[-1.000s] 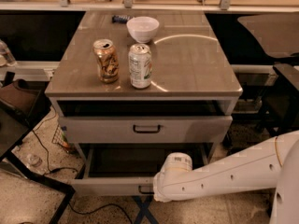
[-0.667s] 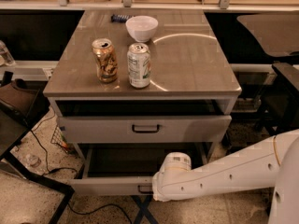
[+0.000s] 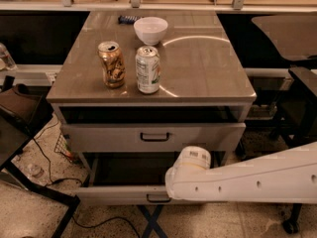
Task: Open middle drawer
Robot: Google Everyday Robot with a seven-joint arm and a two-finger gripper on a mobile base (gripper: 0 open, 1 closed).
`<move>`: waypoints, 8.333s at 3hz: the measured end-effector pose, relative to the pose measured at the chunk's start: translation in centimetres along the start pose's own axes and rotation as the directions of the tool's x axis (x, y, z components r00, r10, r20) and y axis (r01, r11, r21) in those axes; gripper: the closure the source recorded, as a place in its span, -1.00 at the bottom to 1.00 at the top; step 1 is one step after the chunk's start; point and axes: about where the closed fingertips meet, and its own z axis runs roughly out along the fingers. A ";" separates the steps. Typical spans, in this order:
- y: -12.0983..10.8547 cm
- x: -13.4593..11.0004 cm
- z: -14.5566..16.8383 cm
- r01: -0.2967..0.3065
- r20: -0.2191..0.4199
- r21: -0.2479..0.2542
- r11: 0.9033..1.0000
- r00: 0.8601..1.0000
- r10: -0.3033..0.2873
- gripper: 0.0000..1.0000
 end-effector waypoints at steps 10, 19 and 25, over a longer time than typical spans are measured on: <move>-5.8 5.2 5.6 -0.106 0.101 0.131 0.986 0.990 0.093 1.00; 9.5 8.0 1.2 -0.084 -0.002 -0.258 0.963 0.996 0.086 1.00; 12.9 7.8 7.7 -0.111 0.080 -0.344 0.932 0.986 0.147 1.00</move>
Offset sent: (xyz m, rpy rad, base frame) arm 0.0568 -0.0387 0.1298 -0.0958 -0.1912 -0.0381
